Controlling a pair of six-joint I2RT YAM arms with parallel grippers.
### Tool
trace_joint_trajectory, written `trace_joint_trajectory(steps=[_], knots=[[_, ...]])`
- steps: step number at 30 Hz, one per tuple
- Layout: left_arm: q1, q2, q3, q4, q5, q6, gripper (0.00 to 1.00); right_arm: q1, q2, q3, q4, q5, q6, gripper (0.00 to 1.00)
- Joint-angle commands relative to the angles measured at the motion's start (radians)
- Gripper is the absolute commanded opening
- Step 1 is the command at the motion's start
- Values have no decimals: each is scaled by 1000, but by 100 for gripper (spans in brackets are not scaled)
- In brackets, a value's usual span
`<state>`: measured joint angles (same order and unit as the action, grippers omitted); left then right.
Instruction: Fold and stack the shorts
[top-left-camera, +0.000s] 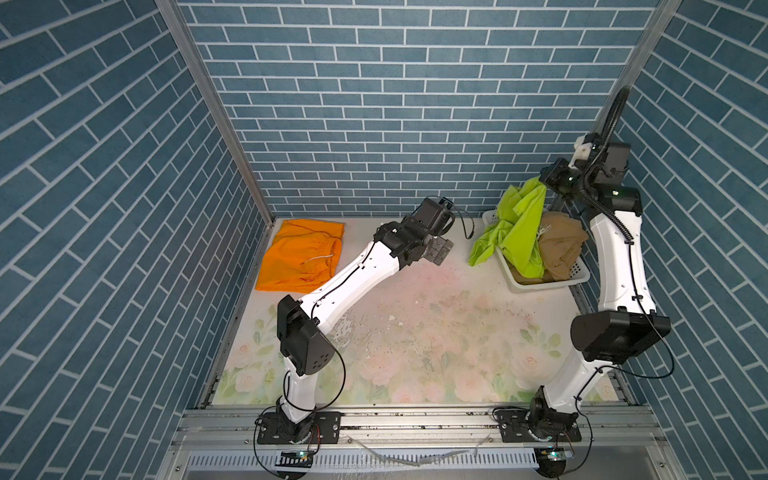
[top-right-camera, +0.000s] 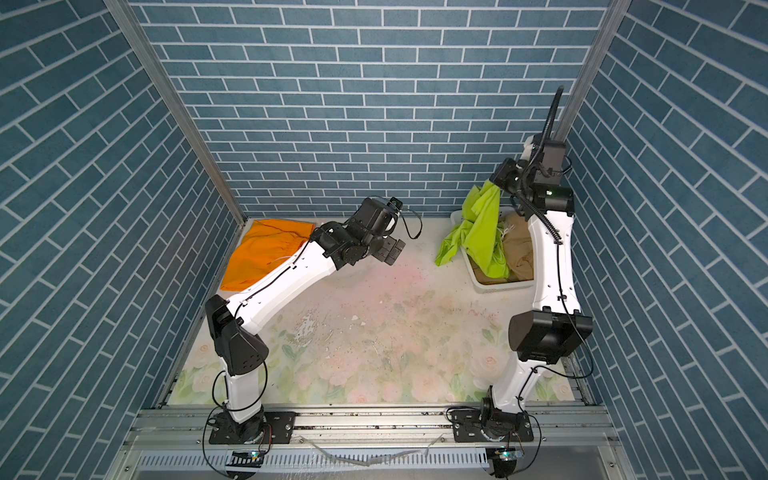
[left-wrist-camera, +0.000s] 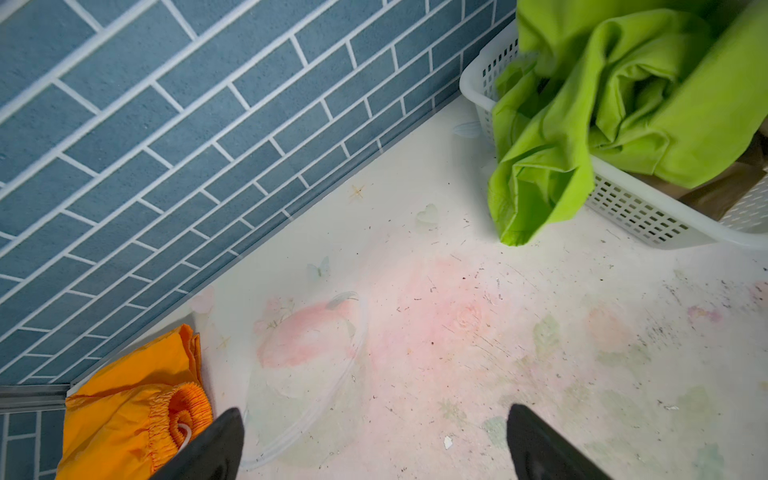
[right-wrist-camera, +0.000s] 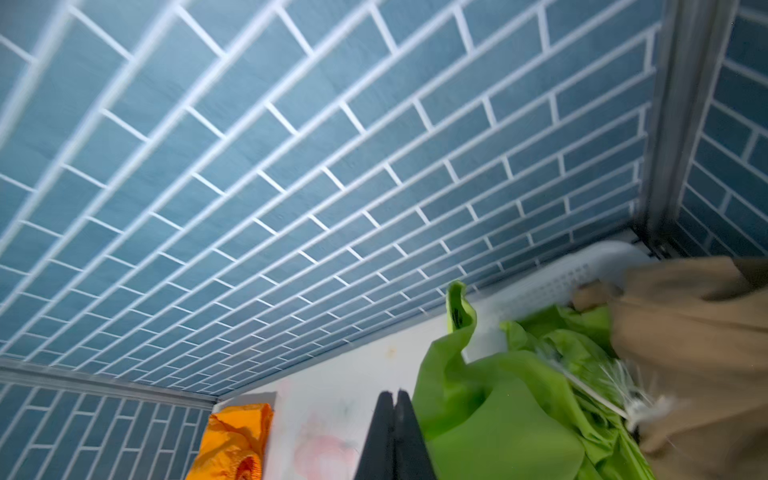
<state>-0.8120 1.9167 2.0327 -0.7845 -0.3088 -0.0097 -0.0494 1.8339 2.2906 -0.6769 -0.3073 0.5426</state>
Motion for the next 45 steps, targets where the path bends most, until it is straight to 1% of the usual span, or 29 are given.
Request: trace_joint_trajectory(steps=[1, 3, 5, 7, 9, 14, 16, 17, 19, 20, 21, 23, 24, 26, 29, 31, 32, 34, 35, 36, 38, 41, 43, 45], knots=[[-1, -27, -56, 8, -3, -18, 99, 4, 65, 223, 29, -177, 36, 0], [15, -48, -85, 17, 12, -42, 100, 23, 116, 365, 73, -248, 96, 0], [45, -74, -118, 35, 61, -85, 100, 56, 144, 443, 132, -298, 141, 0], [81, -103, -155, 59, 99, -124, 100, 100, 142, 446, 210, -332, 185, 0], [113, -135, -187, 73, 108, -144, 100, 168, 130, 411, 299, -381, 212, 0], [201, -230, -286, 93, 112, -186, 99, 390, 134, 387, 364, -542, 179, 0], [262, -284, -348, 104, 136, -227, 99, 472, 116, 334, 370, -573, 154, 0], [296, -316, -387, 112, 150, -254, 100, 507, 97, 273, 374, -574, 144, 0], [377, -376, -465, 135, 201, -300, 100, 565, 46, 106, 404, -551, 138, 0], [413, -404, -503, 149, 227, -317, 100, 592, 21, -9, 425, -549, 132, 0], [440, -428, -536, 158, 240, -325, 100, 615, 2, -107, 417, -541, 106, 4], [474, -465, -579, 159, 246, -332, 100, 641, -29, -281, 368, -475, 60, 26], [486, -482, -600, 160, 252, -334, 100, 644, -44, -366, 360, -446, 60, 37], [497, -506, -630, 159, 262, -334, 100, 634, -75, -463, 303, -390, 39, 53], [501, -519, -667, 167, 288, -334, 100, 597, -163, -563, 206, -295, -40, 74], [498, -514, -693, 184, 323, -339, 100, 534, -243, -656, 198, -221, -38, 85], [496, -507, -708, 196, 342, -342, 100, 486, -284, -703, 184, -178, -31, 90], [486, -494, -727, 214, 357, -356, 100, 384, -341, -772, 113, -70, -30, 92], [480, -487, -738, 225, 366, -361, 99, 328, -365, -808, 70, 8, -27, 94], [473, -481, -747, 242, 373, -367, 99, 275, -382, -847, 48, 44, -27, 95], [449, -466, -755, 266, 380, -376, 100, 175, -398, -909, 41, 62, -32, 96], [397, -422, -741, 295, 397, -383, 100, 71, -380, -964, 38, 90, -45, 96], [356, -388, -725, 321, 412, -393, 100, 22, -356, -996, 68, 83, -36, 97], [312, -344, -701, 348, 435, -408, 100, -29, -318, -1022, 126, 40, -19, 97]])
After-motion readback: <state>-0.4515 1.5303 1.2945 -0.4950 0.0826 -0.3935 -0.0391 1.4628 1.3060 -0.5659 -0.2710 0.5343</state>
